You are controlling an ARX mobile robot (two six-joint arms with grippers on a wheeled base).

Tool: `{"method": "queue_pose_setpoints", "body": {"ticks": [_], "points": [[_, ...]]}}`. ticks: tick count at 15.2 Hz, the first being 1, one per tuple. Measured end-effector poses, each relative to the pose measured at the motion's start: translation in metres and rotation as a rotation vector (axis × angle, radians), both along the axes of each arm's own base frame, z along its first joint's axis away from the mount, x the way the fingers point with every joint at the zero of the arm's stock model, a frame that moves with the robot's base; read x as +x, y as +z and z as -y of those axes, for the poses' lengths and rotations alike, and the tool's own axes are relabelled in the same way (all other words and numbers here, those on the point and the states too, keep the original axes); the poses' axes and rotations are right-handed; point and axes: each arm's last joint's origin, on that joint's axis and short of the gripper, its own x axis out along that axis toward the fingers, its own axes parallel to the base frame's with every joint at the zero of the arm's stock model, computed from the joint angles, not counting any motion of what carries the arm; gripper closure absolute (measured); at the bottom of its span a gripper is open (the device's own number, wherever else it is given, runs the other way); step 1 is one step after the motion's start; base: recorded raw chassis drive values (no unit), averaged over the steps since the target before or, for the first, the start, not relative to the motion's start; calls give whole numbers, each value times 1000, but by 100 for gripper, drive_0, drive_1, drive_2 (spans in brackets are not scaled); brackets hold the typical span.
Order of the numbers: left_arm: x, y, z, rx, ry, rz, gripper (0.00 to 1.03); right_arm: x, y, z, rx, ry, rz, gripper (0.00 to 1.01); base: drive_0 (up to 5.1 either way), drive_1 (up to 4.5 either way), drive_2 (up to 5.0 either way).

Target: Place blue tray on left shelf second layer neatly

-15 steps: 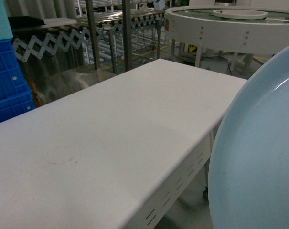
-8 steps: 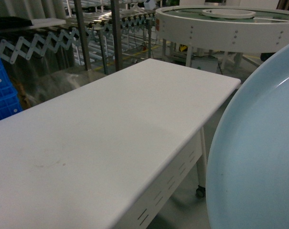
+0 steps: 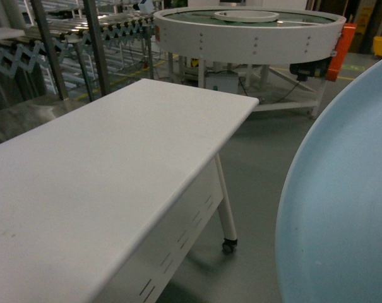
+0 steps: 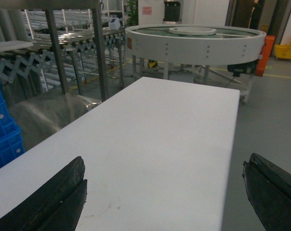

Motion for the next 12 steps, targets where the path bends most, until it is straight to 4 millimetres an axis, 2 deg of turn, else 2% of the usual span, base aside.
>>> {"method": "queue_pose_setpoints", "body": {"ticks": [12], "points": [[0,0,0,0,0,0,5,0,0,0,0,0,0,99,-167,-167,-167]]}}
